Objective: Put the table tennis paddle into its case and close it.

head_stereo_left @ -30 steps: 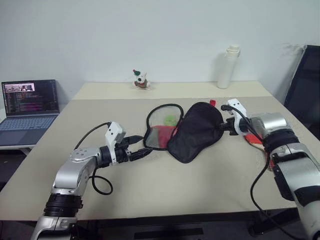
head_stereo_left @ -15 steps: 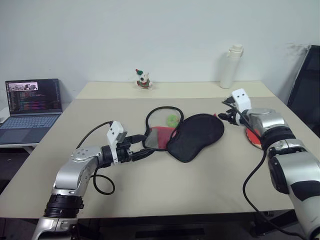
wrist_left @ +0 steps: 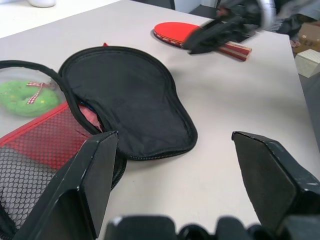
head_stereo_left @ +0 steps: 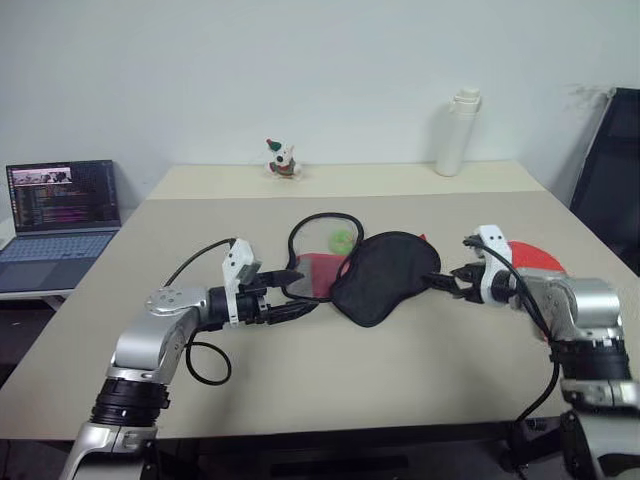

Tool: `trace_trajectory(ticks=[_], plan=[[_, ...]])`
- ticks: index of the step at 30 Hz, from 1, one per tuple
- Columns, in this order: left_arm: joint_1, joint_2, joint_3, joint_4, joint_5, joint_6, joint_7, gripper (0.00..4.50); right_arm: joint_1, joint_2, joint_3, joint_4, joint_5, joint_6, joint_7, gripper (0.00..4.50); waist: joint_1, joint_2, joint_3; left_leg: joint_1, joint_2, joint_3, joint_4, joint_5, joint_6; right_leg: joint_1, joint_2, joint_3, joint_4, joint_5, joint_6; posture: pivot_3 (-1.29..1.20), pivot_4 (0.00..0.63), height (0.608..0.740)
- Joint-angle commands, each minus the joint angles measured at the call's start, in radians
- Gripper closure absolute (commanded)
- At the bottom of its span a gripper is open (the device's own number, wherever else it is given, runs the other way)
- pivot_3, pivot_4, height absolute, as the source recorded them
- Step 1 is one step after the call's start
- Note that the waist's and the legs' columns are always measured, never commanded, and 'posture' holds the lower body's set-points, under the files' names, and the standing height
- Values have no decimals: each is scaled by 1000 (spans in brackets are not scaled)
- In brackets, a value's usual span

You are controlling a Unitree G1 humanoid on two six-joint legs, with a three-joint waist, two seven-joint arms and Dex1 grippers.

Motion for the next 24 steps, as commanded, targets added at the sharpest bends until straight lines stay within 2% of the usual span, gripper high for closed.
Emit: trace_trajectory(ticks=[1,9,24], plan=[[-34,13,6,4,-3,-24,-16,528,43,64,-56,-139,42,80,-76,41,1,0,0,0,0,0,0,0,0,0,0,0,0,0,0,0,150,740],[-33,16,6,12,2,-30,-20,528,74,189,-31,-123,23,36,-183,41,1,0,0,-1,-1,1,0,0,0,0,-1,1,-1,0,0,0,150,740],[-23,20,8,11,10,-37,-13,528,42,289,98,42,-37,-163,-232,41,-2,0,0,0,0,1,0,0,0,0,0,1,-1,0,0,0,150,740]])
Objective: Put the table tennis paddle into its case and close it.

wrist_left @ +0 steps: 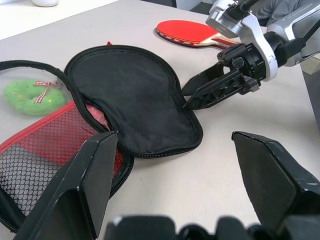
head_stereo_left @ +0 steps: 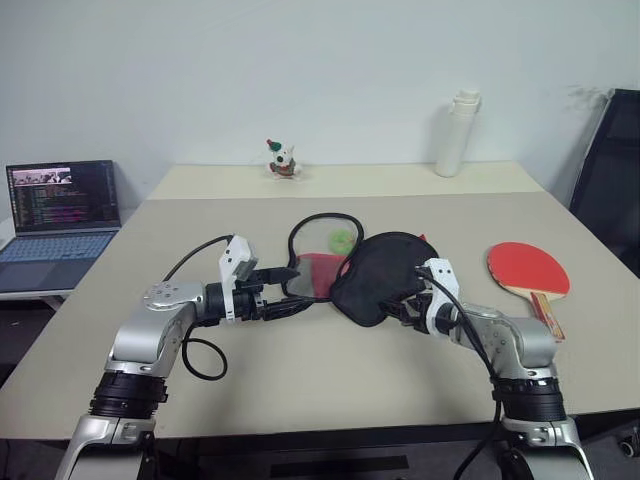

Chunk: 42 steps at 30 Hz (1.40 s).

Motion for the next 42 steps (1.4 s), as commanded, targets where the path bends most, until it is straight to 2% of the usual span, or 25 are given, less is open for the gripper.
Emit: trace_trajectory(ticks=[1,4,7,13,17,18,22,26,35,42], plan=[[-7,12,10,-21,-2,-18,1,528,-29,29,22,4,6,-34,-2,41,0,0,0,0,0,0,0,0,0,0,0,0,0,0,0,0,150,740],[-2,11,11,-25,-2,-18,3,528,-38,74,35,11,-1,-62,-18,41,0,0,0,0,0,0,0,0,0,0,1,0,0,0,0,0,150,740],[0,11,12,-30,-4,-16,5,528,-36,101,29,-7,9,-54,-31,650,1,0,0,0,0,-1,0,0,0,0,2,0,0,0,0,0,150,740],[5,12,13,-39,-5,-13,9,528,-40,67,-22,-50,50,28,-13,2790,3,0,0,-1,0,-1,0,0,0,0,-1,0,0,0,0,0,150,740],[6,11,11,-46,-6,-12,13,528,-60,-3,-59,-51,81,83,10,4228,4,0,0,-1,-1,0,0,0,0,0,-3,0,-1,0,0,0,150,740],[6,10,11,-47,-6,-12,14,528,-68,-20,-68,-46,88,95,15,4460,4,0,0,-1,-1,0,0,0,0,0,-3,0,-1,0,0,0,150,740],[8,5,7,-54,-8,-12,21,528,-106,-121,-76,1,121,150,81,4460,4,0,0,-1,0,0,0,0,0,0,-1,0,-1,0,0,0,150,740],[11,-4,-1,-59,-6,-15,25,528,-158,-236,-18,113,119,135,193,4460,4,0,0,-1,0,0,0,0,0,0,-1,0,-1,0,0,0,150,740],[26,-12,-7,-85,-8,-14,38,528,-334,-421,220,479,-16,-76,493,4460,2,0,0,-1,-1,3,0,0,0,0,0,0,-2,0,0,0,150,740],[59,-15,-6,-124,-11,-10,63,528,-482,-469,355,796,-187,-297,676,4460,3,0,0,-1,-1,4,0,0,0,0,-1,0,-2,0,0,0,150,740]])
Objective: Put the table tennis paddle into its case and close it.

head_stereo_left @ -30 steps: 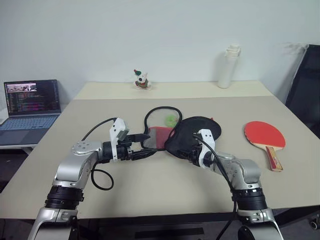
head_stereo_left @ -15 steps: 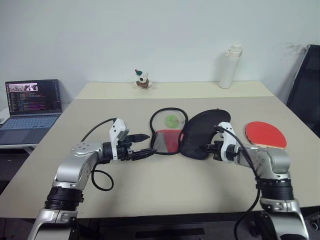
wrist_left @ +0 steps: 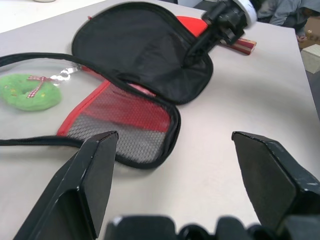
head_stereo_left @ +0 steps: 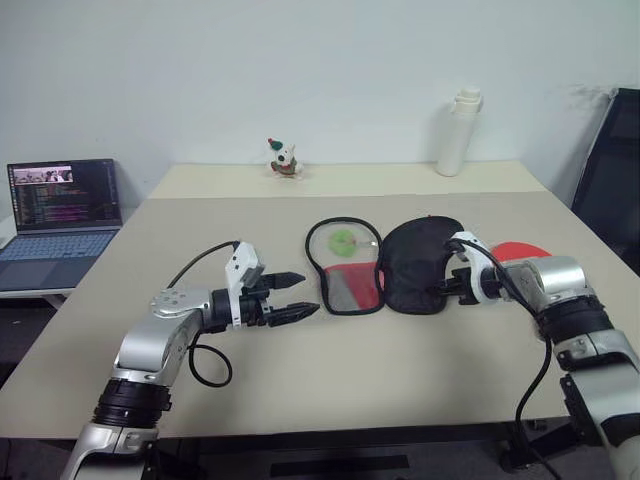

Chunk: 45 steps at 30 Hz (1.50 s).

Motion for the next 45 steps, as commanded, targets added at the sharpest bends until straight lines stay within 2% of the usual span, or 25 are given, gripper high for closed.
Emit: trace_trajectory(ticks=[1,10,16,19,24,29,34,37,40,45], plan=[[10,2,15,-56,-11,-9,16,528,-66,-25,33,109,-77,-109,80,4460,0,0,0,0,0,0,0,0,0,0,0,0,0,2,-3,0,150,740],[20,-3,13,-67,-13,-9,35,528,-167,-9,44,328,-214,-280,141,4460,0,0,0,0,0,0,0,0,0,0,0,0,0,2,-4,0,150,740],[14,-8,6,-61,-10,-14,36,528,-215,4,20,417,-264,-361,120,4460,0,0,0,0,0,0,0,0,0,0,0,0,1,3,-4,0,150,740],[10,-9,5,-58,-9,-15,35,528,-227,9,4,450,-285,-396,71,3840,0,0,0,0,0,0,0,0,0,0,-1,0,1,3,-5,0,150,740],[7,-10,2,-58,-8,-14,34,528,-221,2,13,478,-342,-488,18,2122,0,0,0,0,0,1,0,0,0,0,-1,1,1,3,-5,0,150,740],[5,-17,-2,-62,-10,-11,35,528,-218,-23,-36,491,-351,-579,-85,2122,0,0,0,0,0,1,0,0,0,0,-1,1,1,3,-5,0,150,740],[-3,-32,8,-105,-55,23,28,528,-165,-62,-171,425,-273,-517,-155,2122,1,0,0,0,1,1,0,0,0,0,-1,1,1,3,-5,0,150,740],[-23,-37,12,-128,-78,43,31,528,-82,-77,-226,319,-240,-452,-164,1183,2,0,0,0,0,1,0,0,0,1,-2,1,0,3,-5,0,150,740],[-66,-35,0,-135,-69,31,27,528,91,-79,-346,55,-177,-311,-269,108,5,0,0,0,0,0,0,0,0,1,-1,0,1,3,-5,0,150,740],[-122,-38,-51,-132,-32,-14,-1,528,311,-20,-547,-316,-106,-114,-484,44,5,1,0,0,0,0,0,0,0,0,-2,1,2,3,-4,0,150,740]])
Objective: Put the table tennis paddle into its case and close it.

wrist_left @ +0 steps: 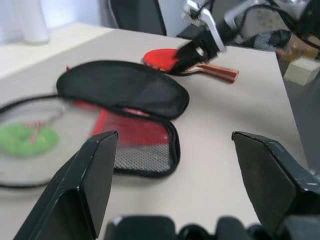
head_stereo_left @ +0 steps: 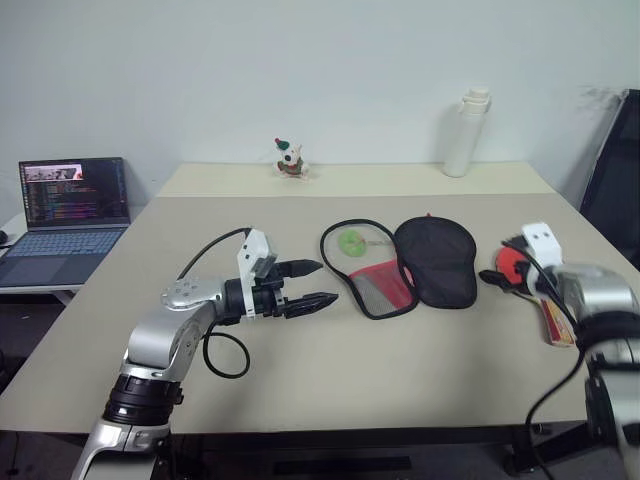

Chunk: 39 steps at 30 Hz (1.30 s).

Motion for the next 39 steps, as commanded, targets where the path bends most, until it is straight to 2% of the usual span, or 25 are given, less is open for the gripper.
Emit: trace_trajectory(ticks=[1,5,10,20,24,31,36,39], plan=[[-49,-9,-25,-33,5,-38,-21,528,72,22,-136,-234,49,105,-137,44,-4,0,0,0,0,0,0,0,0,0,0,1,0,0,0,0,150,740],[-89,-26,-60,14,28,-79,-50,528,168,64,-218,-342,57,157,-249,44,-6,0,0,2,-1,1,1,0,0,1,1,2,0,-3,5,0,150,740],[-98,-30,-73,46,42,-109,-69,528,212,81,-219,-393,75,214,-273,44,-9,0,0,3,-1,3,0,0,0,0,5,11,0,-3,5,0,150,740],[-71,-22,-65,56,54,-129,-68,528,170,99,-192,-262,117,198,-277,44,-9,0,0,4,-1,6,0,0,0,0,6,14,-1,-3,5,0,150,740],[-49,-12,-55,42,55,-129,-60,528,144,81,-168,-175,96,154,-277,958,-10,-1,0,6,-1,9,0,0,0,0,6,18,-1,-2,7,0,150,740],[-23,0,-46,22,50,-124,-45,528,127,69,-173,-134,79,57,-320,3363,-11,-2,-1,8,-1,17,0,0,0,1,6,22,-1,-1,8,0,150,740],[-1,7,-40,3,42,-113,-33,528,95,74,-186,-211,96,44,-348,3391,-11,-2,-1,8,-1,18,1,0,0,0,5,23,-1,0,10,0,150,740],[11,10,-36,-6,39,-110,-29,528,17,107,-210,-286,146,83,-377,3391,-13,-1,0,7,0,18,0,0,0,-3,5,23,-1,0,10,0,150,740]])
